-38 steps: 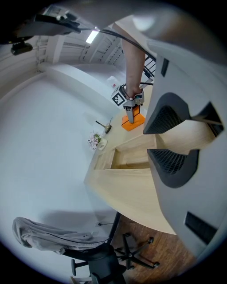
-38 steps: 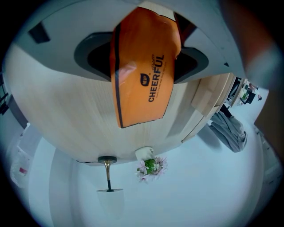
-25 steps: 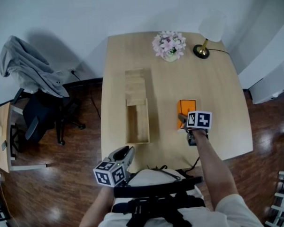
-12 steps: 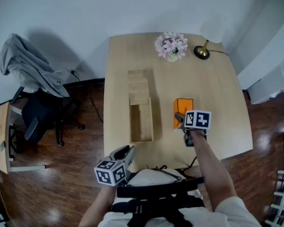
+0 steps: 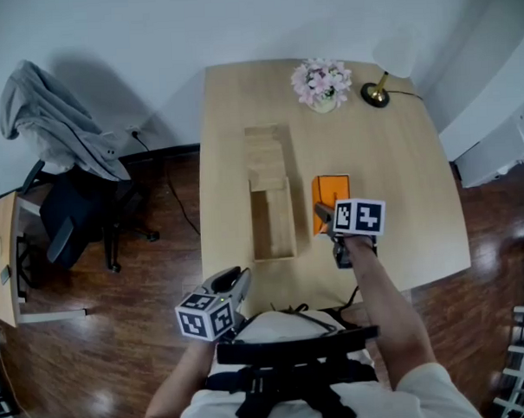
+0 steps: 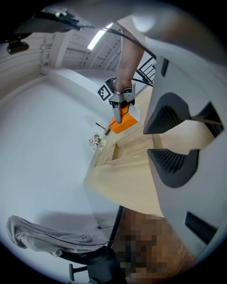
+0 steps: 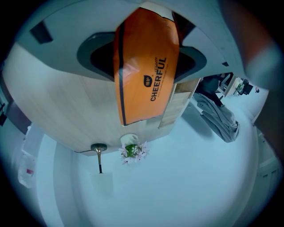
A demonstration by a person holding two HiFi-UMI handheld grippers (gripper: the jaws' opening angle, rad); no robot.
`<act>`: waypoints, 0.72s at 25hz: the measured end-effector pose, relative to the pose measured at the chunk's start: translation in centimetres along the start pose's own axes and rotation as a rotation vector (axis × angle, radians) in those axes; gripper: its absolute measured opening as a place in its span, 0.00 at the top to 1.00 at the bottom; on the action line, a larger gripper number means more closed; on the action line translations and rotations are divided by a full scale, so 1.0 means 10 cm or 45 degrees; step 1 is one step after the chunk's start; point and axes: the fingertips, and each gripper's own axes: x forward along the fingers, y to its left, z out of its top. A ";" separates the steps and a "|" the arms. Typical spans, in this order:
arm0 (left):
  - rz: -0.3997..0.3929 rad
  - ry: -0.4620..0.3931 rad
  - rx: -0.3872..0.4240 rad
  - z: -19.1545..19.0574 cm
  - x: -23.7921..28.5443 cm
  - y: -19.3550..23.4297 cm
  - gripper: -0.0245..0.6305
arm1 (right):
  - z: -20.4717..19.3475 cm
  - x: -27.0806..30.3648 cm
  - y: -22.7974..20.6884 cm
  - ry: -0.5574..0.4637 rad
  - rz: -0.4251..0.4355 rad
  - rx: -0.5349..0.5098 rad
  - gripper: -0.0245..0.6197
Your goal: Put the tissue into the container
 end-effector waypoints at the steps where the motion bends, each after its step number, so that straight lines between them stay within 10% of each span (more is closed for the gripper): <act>1: -0.003 0.000 0.000 0.00 -0.01 0.03 0.82 | 0.00 0.00 0.03 -0.003 -0.004 -0.003 0.36; 18: -0.045 0.020 -0.001 0.03 -0.10 0.27 0.82 | 0.02 -0.13 0.87 -0.050 0.074 -0.057 0.36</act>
